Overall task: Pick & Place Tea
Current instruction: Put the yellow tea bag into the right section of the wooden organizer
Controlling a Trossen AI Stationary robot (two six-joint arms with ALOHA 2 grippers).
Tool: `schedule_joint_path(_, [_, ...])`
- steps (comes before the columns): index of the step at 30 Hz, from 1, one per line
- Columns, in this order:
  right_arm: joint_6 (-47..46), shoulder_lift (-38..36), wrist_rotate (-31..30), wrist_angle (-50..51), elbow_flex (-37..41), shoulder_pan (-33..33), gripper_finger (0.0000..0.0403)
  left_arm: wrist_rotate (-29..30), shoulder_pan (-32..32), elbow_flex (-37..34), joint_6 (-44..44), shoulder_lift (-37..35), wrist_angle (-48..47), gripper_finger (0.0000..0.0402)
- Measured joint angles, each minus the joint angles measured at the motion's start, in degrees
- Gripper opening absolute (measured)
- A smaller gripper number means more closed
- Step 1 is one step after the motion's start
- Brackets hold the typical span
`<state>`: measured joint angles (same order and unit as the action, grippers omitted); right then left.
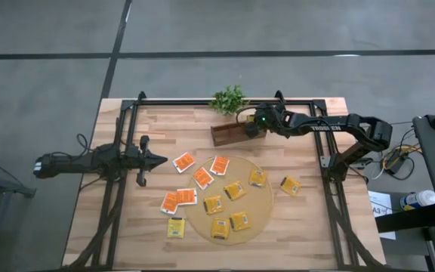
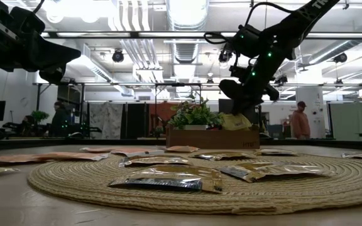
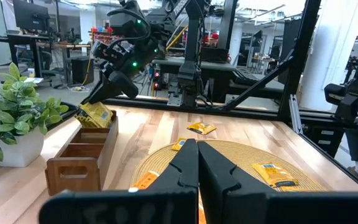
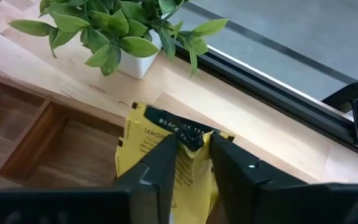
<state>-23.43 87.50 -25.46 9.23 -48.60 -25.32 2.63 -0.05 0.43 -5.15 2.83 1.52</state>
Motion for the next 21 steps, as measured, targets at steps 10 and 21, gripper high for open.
schedule_joint_path(10, [0.46, 0.00, -4.60, 1.14, 0.00, 0.02, 0.0169, -0.01, 0.00, 0.00, 0.01, 0.00, 0.00, 0.0000])
schedule_joint_path(21, [3.72, -1.80, -4.68, 1.41, -0.74, 0.94, 0.0185, -0.02, 0.00, -0.02, 0.00, 0.00, 0.00, 0.0000])
